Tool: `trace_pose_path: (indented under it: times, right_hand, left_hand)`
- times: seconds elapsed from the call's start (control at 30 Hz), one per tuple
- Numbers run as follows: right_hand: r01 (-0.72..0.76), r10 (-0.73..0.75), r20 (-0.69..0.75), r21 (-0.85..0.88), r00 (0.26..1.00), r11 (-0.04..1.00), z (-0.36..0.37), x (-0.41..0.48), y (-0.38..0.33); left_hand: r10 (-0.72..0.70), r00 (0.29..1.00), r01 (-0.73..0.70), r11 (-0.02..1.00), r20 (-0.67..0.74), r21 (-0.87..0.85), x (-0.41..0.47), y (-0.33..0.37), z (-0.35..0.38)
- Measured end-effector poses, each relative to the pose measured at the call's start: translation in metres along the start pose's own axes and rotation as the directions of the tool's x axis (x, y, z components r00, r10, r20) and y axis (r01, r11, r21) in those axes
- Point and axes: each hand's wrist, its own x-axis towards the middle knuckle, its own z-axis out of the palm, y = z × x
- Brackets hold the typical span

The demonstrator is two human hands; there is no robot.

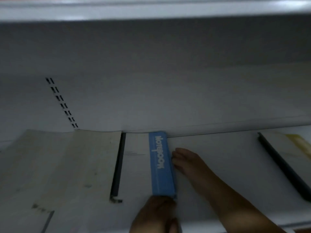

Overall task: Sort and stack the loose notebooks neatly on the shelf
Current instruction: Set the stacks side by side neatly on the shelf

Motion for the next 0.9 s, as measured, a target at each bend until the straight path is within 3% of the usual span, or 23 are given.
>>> trace_pose_path:
  times: [0.13, 0.23, 0.47, 0.63, 0.8, 0.9]
  right_hand:
    - [0.053, -0.038, 0.217, -0.062, 0.975, 0.997, 0.007, 0.016, -0.008]
    - [0.010, 0.024, 0.347, -0.097, 0.938, 0.995, 0.016, 0.018, -0.007]
    - [-0.109, 0.022, 0.245, 0.350, 0.969, 0.930, -0.005, 0.028, -0.015]
    - [-0.137, 0.032, 0.298, 0.337, 0.954, 0.931, 0.000, 0.019, -0.019]
    - [-0.256, 0.153, 0.320, 0.308, 0.935, 0.916, -0.017, -0.008, -0.015]
    - [-0.291, 0.167, 0.343, 0.348, 0.924, 0.891, -0.014, -0.021, -0.003]
  left_hand:
    - [0.064, 0.998, -0.063, 0.996, -0.017, 0.071, 0.008, 0.027, -0.020]
    - [-0.011, 0.999, 0.014, 0.996, -0.035, 0.083, 0.010, 0.027, -0.020]
    - [-0.059, 0.975, 0.085, 0.990, -0.214, 0.111, 0.003, 0.029, -0.023]
    - [-0.048, 0.966, 0.087, 0.985, -0.254, 0.147, 0.003, 0.031, -0.021]
    - [0.018, 0.971, 0.032, 0.978, -0.237, 0.204, -0.001, 0.030, -0.020]
    - [-0.018, 0.965, 0.072, 0.977, -0.261, 0.199, -0.002, 0.030, -0.019]
